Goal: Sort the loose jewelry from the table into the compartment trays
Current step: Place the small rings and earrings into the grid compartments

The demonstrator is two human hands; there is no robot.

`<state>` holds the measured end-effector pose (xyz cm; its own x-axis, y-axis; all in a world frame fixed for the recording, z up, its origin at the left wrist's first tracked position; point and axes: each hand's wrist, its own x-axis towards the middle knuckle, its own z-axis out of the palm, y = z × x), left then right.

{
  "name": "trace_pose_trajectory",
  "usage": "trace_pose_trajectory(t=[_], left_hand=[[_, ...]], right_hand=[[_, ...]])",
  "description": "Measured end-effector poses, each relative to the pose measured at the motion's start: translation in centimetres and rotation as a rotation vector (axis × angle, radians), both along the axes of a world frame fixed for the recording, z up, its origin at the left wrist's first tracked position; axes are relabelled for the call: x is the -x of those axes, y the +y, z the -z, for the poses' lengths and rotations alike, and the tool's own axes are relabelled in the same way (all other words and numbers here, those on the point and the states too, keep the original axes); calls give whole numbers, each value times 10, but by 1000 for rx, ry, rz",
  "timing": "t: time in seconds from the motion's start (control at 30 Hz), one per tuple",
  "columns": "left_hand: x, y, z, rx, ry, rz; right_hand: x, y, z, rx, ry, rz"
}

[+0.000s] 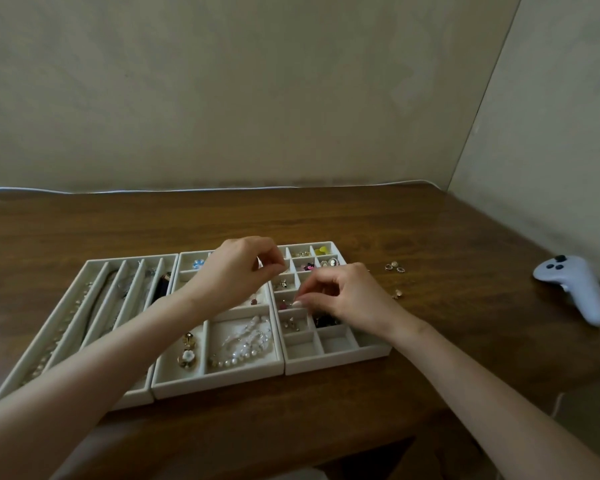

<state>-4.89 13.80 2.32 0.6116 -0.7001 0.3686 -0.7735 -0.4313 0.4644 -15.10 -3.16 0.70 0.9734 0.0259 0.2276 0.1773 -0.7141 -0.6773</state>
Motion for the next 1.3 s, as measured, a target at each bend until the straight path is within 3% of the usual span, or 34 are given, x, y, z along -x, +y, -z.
trace_pose_trajectory(t=[0.3,0.6,0.8,1.1,1.3], left_hand=[[4,-16,4,4,-14,39],[12,-61,4,-27,-2,142],[14,-87,5,-53,6,195],[11,-108,15,-63,23,177],[9,-113,17,-70,37,174]], right_hand=[[16,-46,-17,28,-83,200],[35,-107,-9,131,44,378],[36,-123,11,189,131,392],[28,-118,19,187,96,372],[26,-122,16,92,111,390]])
